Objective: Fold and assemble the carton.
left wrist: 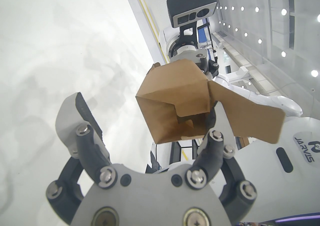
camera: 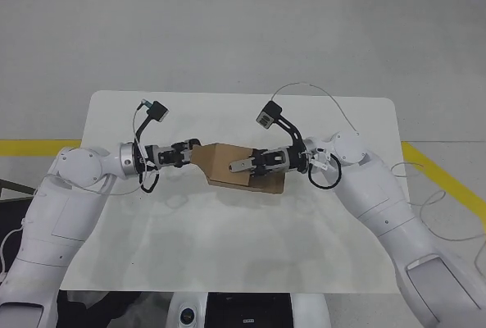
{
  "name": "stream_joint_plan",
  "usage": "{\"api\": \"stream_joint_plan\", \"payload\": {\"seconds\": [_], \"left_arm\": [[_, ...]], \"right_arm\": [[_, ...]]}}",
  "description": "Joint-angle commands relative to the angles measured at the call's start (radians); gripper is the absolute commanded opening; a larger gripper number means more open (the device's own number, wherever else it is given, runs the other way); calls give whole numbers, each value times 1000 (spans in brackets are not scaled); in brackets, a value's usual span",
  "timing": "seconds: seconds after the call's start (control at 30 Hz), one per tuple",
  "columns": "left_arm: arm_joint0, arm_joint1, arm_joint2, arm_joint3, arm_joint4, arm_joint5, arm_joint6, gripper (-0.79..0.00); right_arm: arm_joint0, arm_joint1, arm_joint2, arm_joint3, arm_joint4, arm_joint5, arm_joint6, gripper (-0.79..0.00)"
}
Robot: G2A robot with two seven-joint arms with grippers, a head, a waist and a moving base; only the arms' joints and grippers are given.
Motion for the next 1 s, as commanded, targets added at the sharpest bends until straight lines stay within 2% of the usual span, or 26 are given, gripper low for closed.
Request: {"api": "stream_joint_plan", "payload": {"seconds": [0.0, 0.43, 0.97], "left_arm": [[1, 2, -8, 1, -1, 1, 2, 0], [19, 10, -43, -24, -6, 3, 12, 0], [2, 9, -8, 8, 140, 34, 57, 0]], "right_arm": [[-5, 4, 9, 1, -26, 13, -14, -785], [-34, 22, 37, -24, -157, 119, -85, -785], [-35, 20, 47, -72, -173, 130, -70, -785]]}}
